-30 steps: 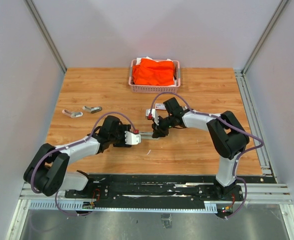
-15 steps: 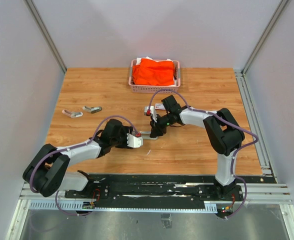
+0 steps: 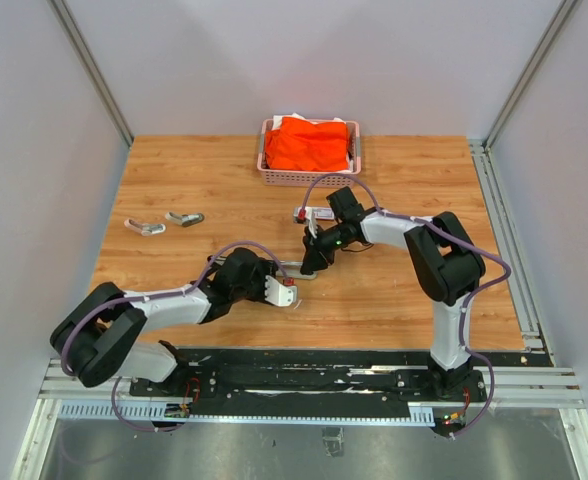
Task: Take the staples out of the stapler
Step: Unload the staple at the center of the board.
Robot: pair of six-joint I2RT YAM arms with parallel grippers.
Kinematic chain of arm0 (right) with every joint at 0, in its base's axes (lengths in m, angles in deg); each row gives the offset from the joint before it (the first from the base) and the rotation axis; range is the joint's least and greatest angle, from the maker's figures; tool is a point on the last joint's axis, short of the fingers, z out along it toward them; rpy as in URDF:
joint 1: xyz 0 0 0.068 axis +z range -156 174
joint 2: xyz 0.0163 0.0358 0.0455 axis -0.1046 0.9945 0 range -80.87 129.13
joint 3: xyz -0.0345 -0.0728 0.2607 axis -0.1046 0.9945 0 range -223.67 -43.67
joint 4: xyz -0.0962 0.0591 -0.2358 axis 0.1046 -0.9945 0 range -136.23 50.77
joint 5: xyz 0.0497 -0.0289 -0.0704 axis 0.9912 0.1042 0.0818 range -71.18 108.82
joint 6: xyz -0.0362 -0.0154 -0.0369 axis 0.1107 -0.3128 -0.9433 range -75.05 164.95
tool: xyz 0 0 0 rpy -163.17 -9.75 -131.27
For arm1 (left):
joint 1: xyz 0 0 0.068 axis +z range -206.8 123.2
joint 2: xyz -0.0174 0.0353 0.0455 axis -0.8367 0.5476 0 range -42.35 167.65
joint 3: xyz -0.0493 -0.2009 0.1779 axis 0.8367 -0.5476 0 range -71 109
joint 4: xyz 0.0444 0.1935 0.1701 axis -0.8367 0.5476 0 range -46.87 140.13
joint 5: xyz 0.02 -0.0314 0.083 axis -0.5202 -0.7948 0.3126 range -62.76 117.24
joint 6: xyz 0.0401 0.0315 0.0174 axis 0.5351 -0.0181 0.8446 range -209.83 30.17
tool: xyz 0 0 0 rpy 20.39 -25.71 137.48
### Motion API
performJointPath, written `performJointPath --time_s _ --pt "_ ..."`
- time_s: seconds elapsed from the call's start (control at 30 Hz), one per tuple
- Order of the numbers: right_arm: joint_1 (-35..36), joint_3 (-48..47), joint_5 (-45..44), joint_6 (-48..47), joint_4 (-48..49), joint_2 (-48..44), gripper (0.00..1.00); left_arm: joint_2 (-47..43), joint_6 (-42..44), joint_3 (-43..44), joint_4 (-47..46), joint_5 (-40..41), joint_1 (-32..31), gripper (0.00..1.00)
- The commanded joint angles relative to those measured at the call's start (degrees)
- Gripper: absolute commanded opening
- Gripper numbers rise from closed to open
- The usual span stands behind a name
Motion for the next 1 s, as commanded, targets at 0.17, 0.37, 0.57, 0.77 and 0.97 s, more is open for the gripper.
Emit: performJointPath --time_s 0.17,0.37,0.57,0.77,0.97 --pt "-1.7 -1.0 2.1 2.2 -3.0 2.2 0.16 7.4 -3.7 0.2 -0.5 7.4 -3.5 0.62" --pt "-1.9 -1.0 2.6 2.3 -3.0 2.2 0.16 8.4 -3.9 0.1 -2.0 8.3 -3.7 0.58" --pt "-2.5 -1.8 5.0 2.9 -3.8 3.3 0.16 9.3 -4.1 0.1 -2.9 9.6 -3.8 0.57" --pt "-3.0 -2.7 8.1 4.1 -4.6 4.9 0.16 10.0 -4.8 0.5 -3.4 10.4 -3.8 0.6" --pt "-3.2 -3.4 10.9 5.1 -5.1 6.1 0.16 11.8 -4.0 0.7 -3.6 11.8 -4.5 0.63"
